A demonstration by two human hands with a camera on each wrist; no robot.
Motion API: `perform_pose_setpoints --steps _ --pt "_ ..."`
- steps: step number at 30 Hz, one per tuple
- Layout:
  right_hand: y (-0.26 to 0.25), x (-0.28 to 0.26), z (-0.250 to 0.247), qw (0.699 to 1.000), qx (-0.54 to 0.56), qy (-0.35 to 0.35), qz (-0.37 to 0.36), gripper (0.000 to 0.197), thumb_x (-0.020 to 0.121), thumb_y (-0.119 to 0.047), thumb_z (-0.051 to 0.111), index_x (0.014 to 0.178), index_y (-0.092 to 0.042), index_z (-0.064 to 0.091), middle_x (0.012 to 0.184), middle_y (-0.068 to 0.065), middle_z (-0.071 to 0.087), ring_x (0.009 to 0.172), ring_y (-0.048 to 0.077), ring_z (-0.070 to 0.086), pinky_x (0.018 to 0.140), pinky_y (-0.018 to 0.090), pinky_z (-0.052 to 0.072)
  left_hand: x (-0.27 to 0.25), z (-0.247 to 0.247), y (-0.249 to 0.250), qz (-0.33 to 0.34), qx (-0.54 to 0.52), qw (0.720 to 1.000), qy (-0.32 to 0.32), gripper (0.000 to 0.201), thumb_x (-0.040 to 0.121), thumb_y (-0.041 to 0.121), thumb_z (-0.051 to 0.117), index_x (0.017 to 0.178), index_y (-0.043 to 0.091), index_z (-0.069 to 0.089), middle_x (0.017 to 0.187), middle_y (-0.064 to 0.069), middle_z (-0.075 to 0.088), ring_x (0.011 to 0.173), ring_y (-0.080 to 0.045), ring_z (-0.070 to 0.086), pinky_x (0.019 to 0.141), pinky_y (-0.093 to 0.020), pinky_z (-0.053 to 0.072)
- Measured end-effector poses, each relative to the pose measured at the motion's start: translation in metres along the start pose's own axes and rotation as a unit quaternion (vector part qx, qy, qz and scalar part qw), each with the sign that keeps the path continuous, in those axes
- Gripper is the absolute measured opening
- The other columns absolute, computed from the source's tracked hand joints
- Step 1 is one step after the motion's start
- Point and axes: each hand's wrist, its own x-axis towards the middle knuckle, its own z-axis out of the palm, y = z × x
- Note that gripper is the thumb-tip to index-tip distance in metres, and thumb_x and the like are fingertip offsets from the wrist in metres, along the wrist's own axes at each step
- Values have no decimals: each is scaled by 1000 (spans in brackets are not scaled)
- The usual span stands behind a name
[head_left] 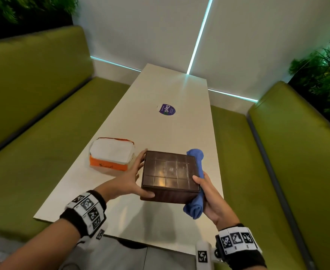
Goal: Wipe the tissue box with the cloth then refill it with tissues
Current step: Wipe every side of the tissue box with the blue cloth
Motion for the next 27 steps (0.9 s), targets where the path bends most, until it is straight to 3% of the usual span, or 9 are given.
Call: perform_pose_setpoints --steps 3,6,10,14,17,21,22,25,27 --pt "10 4 4 1000 4 23 0 33 95 -28 55 125 -16 50 115 11 69 96 20 68 87 37 56 2 -2 -6 9 8 1000 14 135 57 7 93 150 41 2 152 17 25 143 -2 27 120 -38 26" --pt "18 7 5 999 -5 46 -8 31 94 -32 55 117 -10 51 106 9 70 95 20 67 93 41 52 4 2 -20 1 20 999 40 130 56 9 94 144 48 6 147 20 28 139 3 27 117 -31 28" --pt "23 12 -2 994 -64 87 -21 35 93 -35 56 112 -7 52 111 19 65 99 25 63 97 46 49 6 5 -40 -17 23 996 81 135 47 25 99 147 43 10 146 10 35 140 -7 31 117 -41 32" --pt "11 16 -3 973 -151 151 -91 30 95 -40 54 109 -13 54 106 13 64 97 24 61 92 46 50 10 4 -48 -19 27 994 100 134 49 18 97 150 34 11 145 9 36 137 -9 34 105 -23 39" --pt "-10 20 7 954 -163 181 -177 29 98 -37 49 109 -10 51 107 10 59 98 20 57 91 41 50 14 5 -51 -19 54 994 97 135 46 25 98 149 34 11 146 9 35 138 -9 33 110 -30 36" --pt "-21 35 21 918 -238 196 -250 18 99 -28 49 89 -13 47 143 -2 35 119 -24 33 95 18 38 21 7 -55 -19 73 993 95 136 41 31 99 148 34 14 145 6 36 137 -11 36 115 -41 35" --pt "-18 40 22 907 -275 184 -259 16 99 -24 50 87 -14 46 143 -1 36 121 -24 30 98 18 37 24 8 -55 -16 79 992 95 136 41 31 99 148 33 15 145 6 36 137 -11 36 115 -41 35" --pt "3 55 20 855 -461 128 -199 20 98 -21 49 114 -8 51 140 10 43 132 15 40 105 26 35 29 11 -58 -11 94 992 85 137 48 19 98 151 22 9 149 4 30 140 -11 31 114 -29 30" --pt "20 61 17 802 -571 73 -156 41 101 -25 42 139 -11 41 152 7 33 145 25 24 113 31 30 31 12 -63 -10 95 993 76 134 52 11 96 152 18 7 150 3 27 138 -8 29 109 -19 29"
